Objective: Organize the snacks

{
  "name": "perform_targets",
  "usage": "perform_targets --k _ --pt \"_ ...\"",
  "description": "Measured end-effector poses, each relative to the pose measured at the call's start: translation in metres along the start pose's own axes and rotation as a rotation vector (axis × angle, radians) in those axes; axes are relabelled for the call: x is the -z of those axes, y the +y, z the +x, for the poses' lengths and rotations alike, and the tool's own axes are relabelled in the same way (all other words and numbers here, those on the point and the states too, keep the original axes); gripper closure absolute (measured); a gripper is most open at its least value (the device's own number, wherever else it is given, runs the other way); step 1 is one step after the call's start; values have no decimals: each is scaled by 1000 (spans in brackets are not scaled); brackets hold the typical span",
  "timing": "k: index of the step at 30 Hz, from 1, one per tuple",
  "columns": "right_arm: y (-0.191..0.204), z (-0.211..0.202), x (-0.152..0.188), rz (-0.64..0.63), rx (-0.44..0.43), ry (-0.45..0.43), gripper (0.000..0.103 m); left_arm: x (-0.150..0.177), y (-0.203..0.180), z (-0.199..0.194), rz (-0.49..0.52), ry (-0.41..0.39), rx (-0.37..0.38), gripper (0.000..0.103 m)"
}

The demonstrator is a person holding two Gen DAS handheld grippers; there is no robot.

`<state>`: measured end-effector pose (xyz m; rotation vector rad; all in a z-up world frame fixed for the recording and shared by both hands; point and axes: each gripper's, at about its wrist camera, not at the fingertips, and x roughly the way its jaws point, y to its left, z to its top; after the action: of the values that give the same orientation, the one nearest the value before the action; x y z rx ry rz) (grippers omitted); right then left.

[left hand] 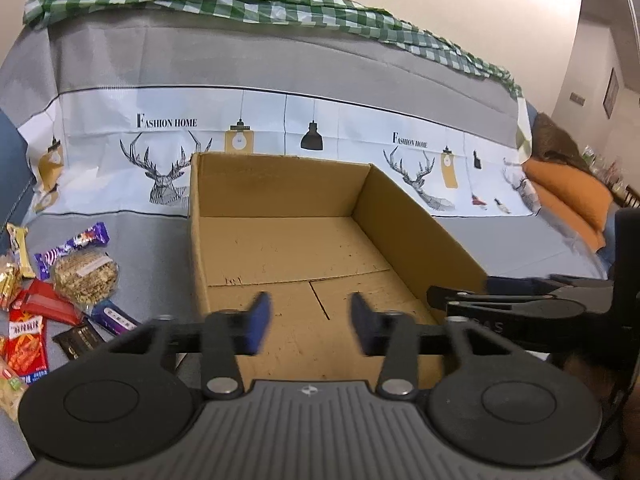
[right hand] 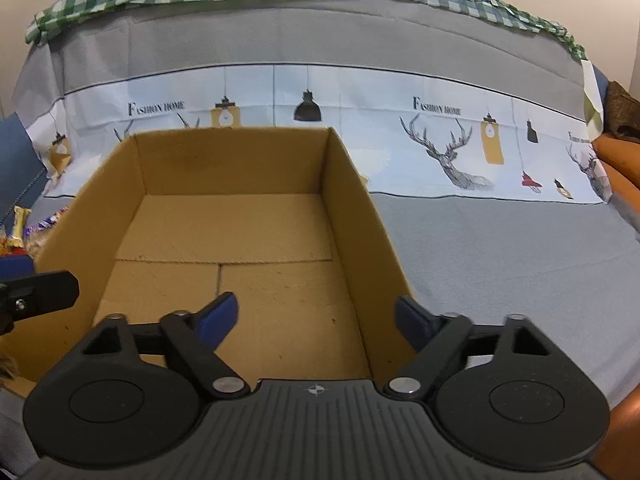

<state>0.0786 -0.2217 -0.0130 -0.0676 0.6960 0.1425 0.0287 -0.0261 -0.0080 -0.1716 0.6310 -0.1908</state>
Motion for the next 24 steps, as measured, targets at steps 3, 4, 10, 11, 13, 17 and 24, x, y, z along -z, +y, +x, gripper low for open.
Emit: perform_targets --k 3,4,10,11,13,17,24 --pt "10 -4 -3 9 -61 -28 55 -6 20 -8 -57 29 34 75" --pt "13 -6 -4 21 -88 -39 63 -9 30 -11 -78 39 41 75" --pt "53 -25 -13 -3 -240 -123 67 -29 106 -14 -135 151 -70 74" --pt "62 -24 -14 -26 -250 -130 67 -27 122 -13 -166 173 -106 74" --pt "84 -30 -16 -56 -306 -159 65 -18 157 -12 -277 199 -177 74" --pt "129 -37 -17 -123 -423 -198 64 -5 209 -21 -527 216 -244 59" --pt "208 -16 0 -266 -534 -131 58 -1 239 -21 -621 261 -401 46"
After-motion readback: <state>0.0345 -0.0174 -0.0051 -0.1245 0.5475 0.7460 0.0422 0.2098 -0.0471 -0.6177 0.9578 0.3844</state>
